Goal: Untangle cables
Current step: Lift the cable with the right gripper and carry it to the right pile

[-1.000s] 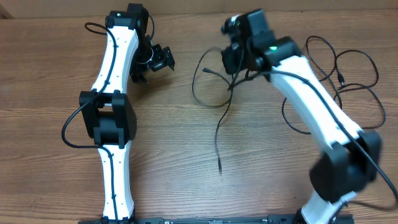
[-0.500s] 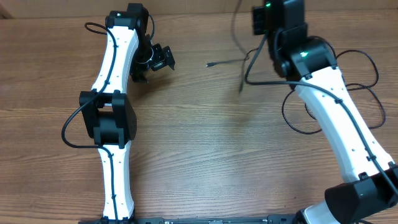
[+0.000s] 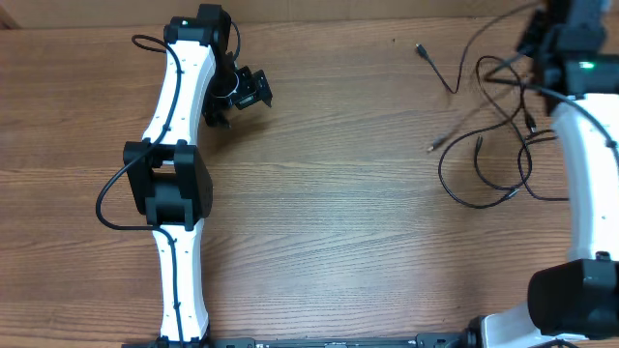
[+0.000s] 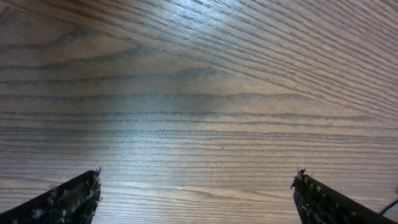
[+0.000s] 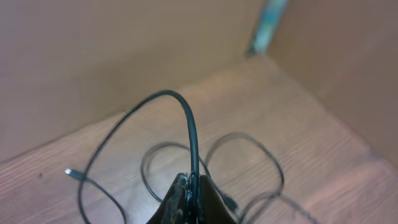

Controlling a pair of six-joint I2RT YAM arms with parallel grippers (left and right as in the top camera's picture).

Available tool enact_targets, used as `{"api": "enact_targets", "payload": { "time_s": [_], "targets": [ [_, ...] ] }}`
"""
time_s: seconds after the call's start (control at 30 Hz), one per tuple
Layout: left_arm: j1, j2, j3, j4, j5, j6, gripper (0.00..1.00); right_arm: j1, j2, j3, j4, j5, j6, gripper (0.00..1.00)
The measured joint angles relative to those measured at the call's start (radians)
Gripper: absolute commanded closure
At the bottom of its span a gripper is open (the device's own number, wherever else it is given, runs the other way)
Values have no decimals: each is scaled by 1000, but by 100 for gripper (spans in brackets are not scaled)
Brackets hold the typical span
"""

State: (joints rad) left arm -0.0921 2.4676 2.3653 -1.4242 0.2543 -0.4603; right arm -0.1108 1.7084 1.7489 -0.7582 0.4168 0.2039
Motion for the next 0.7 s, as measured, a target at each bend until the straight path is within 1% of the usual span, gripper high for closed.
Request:
{"api": "enact_targets", "payload": {
  "time_s": [0.23,0.3,0.33,0.37,0.4,0.43,0.57,0.6,0.7],
  "targets": [
    [0,0,0,0,0,0,1,-129,14,0,-93,-183,63,96],
    [0,0,0,0,0,0,0,-146,26,0,-107,-209,70,89],
    [0,0,0,0,0,0,0,-152,35,0,-112,-220,75,82],
    [0,0,0,0,0,0,0,-156,41,0,-117,-227,83,72],
    [0,0,0,0,0,0,0,-159,50,0,-123,-235,82,53],
    [0,0,0,0,0,0,1,-163,55,0,-129,-237,89,41],
    [0,0,0,0,0,0,0,-168,86,0,-151,-252,85,19],
    [0,0,0,0,0,0,1,-169,94,0,-153,-254,89,15],
    [0,0,0,0,0,0,1,-170,105,0,-159,-257,85,8]
  ]
}}
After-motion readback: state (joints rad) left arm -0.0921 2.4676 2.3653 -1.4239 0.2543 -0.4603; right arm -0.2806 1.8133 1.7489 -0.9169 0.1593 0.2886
